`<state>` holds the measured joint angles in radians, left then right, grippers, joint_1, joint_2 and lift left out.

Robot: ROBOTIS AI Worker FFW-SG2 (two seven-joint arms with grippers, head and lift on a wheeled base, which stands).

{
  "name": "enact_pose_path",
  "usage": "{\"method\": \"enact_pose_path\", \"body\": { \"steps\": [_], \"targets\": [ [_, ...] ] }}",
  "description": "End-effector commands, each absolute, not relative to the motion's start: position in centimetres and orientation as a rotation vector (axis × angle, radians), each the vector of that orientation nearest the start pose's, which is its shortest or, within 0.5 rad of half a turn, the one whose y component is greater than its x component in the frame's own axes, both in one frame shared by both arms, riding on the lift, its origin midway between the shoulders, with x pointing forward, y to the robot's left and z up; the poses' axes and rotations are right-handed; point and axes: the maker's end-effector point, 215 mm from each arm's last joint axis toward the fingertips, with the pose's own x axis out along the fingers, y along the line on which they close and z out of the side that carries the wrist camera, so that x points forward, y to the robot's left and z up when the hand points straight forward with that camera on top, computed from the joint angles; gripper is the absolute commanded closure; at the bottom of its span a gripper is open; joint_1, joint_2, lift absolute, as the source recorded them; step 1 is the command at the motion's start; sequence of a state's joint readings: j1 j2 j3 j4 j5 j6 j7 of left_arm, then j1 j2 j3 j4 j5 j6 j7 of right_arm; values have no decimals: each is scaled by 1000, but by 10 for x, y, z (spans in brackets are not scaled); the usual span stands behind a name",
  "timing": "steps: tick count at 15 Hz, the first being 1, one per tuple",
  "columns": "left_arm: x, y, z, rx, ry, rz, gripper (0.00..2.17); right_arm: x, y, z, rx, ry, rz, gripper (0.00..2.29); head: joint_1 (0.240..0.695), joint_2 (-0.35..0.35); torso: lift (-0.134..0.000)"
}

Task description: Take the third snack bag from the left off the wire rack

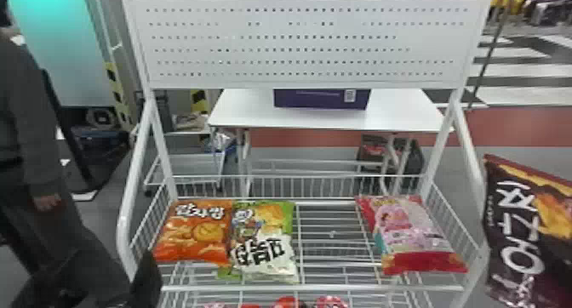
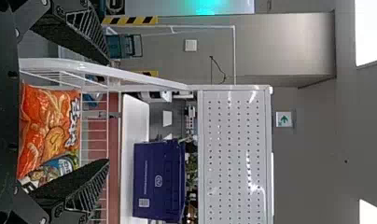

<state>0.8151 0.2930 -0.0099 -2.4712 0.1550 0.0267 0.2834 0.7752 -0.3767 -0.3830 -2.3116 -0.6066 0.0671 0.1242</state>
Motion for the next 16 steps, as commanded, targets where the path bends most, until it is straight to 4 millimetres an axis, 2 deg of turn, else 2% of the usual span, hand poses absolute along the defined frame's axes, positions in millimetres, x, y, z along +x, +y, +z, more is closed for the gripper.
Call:
{"method": "enact_pose_path", "body": {
  "steps": [1,4,16],
  "targets": [
    [369,252,-239,25,-43,53,144,390,-346,-249,80,11,124,2243,499,0,0],
    [369,252,-239,21,-43,53,144,389,-345,-243,80,-2,126,2243,499,0,0],
    [367,251,-238,20,-44,54,144,388,-338,-245,85,-1,134,2243,499,0,0]
  ]
}}
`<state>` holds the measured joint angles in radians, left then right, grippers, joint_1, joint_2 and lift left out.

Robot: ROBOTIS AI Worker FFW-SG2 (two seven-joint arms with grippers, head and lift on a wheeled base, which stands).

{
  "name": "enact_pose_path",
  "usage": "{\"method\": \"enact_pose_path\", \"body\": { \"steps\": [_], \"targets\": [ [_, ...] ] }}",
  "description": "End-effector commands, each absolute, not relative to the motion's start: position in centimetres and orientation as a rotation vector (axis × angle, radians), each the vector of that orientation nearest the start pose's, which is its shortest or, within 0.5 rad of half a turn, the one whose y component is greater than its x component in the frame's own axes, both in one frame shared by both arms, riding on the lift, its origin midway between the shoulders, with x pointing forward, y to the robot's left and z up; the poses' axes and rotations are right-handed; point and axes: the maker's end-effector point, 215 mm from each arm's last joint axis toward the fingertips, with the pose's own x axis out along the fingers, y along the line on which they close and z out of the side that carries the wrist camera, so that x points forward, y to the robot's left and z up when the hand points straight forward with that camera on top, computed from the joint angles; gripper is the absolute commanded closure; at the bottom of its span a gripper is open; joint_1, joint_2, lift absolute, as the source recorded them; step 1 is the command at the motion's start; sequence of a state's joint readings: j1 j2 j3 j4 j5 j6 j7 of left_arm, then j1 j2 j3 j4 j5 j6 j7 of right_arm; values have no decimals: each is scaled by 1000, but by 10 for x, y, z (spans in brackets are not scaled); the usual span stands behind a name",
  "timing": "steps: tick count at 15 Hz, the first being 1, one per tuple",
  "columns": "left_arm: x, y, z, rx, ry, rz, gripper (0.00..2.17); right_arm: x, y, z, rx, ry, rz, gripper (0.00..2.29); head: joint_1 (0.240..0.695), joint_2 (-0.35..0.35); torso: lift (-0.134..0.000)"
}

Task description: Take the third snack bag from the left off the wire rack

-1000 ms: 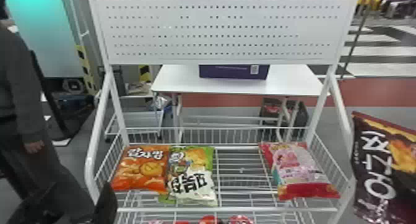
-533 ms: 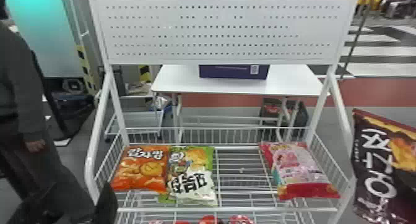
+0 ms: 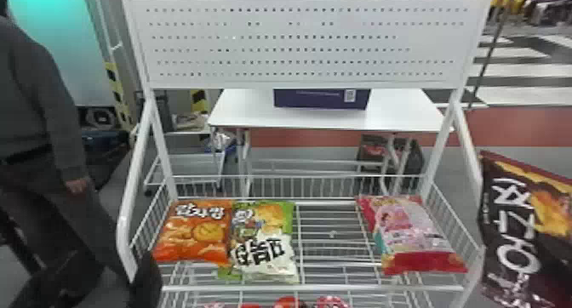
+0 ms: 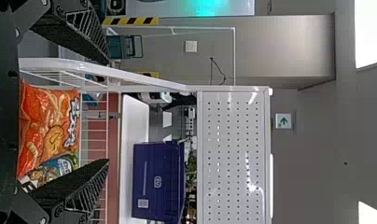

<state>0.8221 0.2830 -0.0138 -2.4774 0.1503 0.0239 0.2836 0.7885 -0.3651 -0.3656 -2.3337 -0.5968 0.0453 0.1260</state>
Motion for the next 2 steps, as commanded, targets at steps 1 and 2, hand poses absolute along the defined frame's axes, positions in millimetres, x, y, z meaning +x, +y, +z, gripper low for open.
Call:
{"method": "enact_pose_path", "body": {
  "steps": [1,2],
  "targets": [
    [367,251,-239,21,-43,54,144,388,-338,-246,85,0,135,2243,499,0,0],
    [367,251,-238,21,-45,55,144,388,-338,-245,85,-1,134,2243,499,0,0]
  ]
}}
